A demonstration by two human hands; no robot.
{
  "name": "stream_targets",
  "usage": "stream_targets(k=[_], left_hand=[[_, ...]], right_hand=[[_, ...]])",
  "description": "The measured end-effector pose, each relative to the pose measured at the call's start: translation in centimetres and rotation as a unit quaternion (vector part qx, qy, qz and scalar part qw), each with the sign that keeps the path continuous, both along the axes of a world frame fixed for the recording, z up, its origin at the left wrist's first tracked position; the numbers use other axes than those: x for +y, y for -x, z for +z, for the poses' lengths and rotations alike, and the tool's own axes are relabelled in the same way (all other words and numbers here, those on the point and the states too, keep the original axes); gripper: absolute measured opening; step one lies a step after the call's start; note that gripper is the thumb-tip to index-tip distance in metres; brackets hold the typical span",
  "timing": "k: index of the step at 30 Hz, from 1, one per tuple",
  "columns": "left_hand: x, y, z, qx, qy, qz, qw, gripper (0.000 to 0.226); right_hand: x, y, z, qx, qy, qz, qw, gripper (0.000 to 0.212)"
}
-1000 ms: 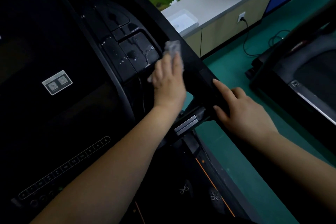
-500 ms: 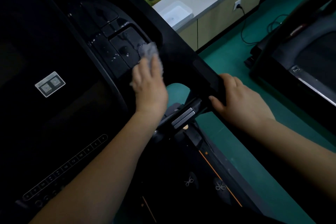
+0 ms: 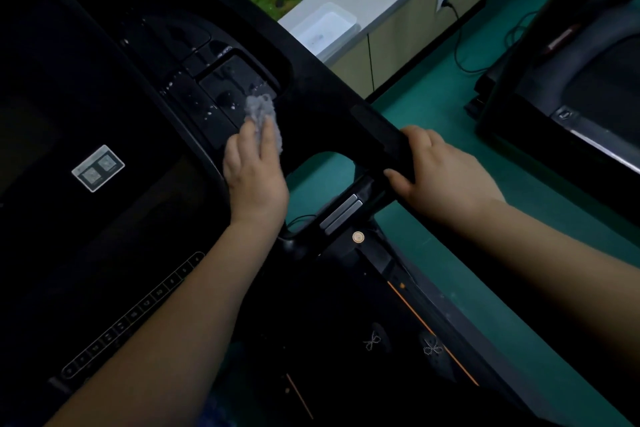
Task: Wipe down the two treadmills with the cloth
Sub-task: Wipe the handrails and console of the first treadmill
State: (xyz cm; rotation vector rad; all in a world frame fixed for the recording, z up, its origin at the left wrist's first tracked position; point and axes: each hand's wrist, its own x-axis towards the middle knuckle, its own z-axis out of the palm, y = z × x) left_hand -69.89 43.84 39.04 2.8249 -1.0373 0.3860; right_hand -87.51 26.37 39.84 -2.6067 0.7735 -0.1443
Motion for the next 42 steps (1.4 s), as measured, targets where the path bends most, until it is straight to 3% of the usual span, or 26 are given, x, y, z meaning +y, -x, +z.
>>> stream_targets(k=[6, 9, 12, 14, 16, 21, 25, 29, 33, 35, 37, 39, 40, 42], left_hand=[[4.7, 0.1, 0.7, -0.057, -0.137, -0.157, 0.976, 0.063], [7.1, 0.9, 0.9, -0.037, -0.176, -0.171, 0.969, 0.058], [4.9, -0.5, 1.3, -0.076, -0.199, -0.201, 0.956, 0.049], [1.7, -2.1, 1.7, -0.129, -0.23, -0.253, 0.931, 0.037], [-0.8, -2.6, 2.4, -0.15, -0.28, -0.291, 0.902, 0.039], [0.9, 0.5, 1.1, -0.064, -0.452, -0.239, 0.857, 0.039], [0.1, -0.2, 1.1, -0.036, -0.438, -0.224, 0.87, 0.038], [-0.6, -1.9, 1.5, -0.106, -0.422, -0.288, 0.853, 0.04], [0.7, 0.5, 2.4, 0.011, -0.49, -0.236, 0.839, 0.037], [2.0, 2.1, 3.0, 0.113, -0.443, -0.186, 0.87, 0.04], [4.0, 4.2, 2.7, 0.187, -0.271, -0.097, 0.939, 0.036], [5.4, 7.4, 1.7, 0.188, -0.073, -0.017, 0.979, 0.039], [5.7, 8.9, 1.1, 0.162, -0.051, -0.001, 0.985, 0.045], [5.9, 11.0, -0.6, 0.13, -0.115, -0.009, 0.985, 0.068]], right_hand=[[0.1, 0.1, 0.1, -0.01, -0.002, 0.002, 1.0, 0.055], [0.1, 0.2, 0.0, -0.012, -0.005, 0.003, 1.0, 0.057], [0.0, 0.6, -0.2, -0.009, -0.006, 0.003, 1.0, 0.062], [0.1, 1.1, -0.4, -0.002, 0.005, 0.003, 1.0, 0.065], [0.2, 1.8, -0.6, 0.002, 0.013, -0.002, 1.0, 0.066], [0.1, 2.6, -0.8, -0.005, 0.024, 0.001, 1.0, 0.064], [-0.1, 2.2, -0.7, -0.016, 0.019, 0.005, 1.0, 0.06], [0.0, 2.2, -0.7, -0.014, 0.019, 0.002, 1.0, 0.058], [0.0, 2.2, -0.7, -0.014, 0.013, 0.002, 1.0, 0.056], [0.0, 2.1, -0.7, -0.015, 0.011, 0.002, 1.0, 0.056], [0.0, 2.0, -0.7, -0.012, 0.013, -0.001, 1.0, 0.056], [0.1, 2.0, -0.7, -0.012, 0.018, -0.002, 1.0, 0.056], [0.1, 2.0, -0.7, -0.012, 0.02, -0.003, 1.0, 0.056], [0.1, 2.0, -0.7, -0.011, 0.02, -0.004, 1.0, 0.056]])
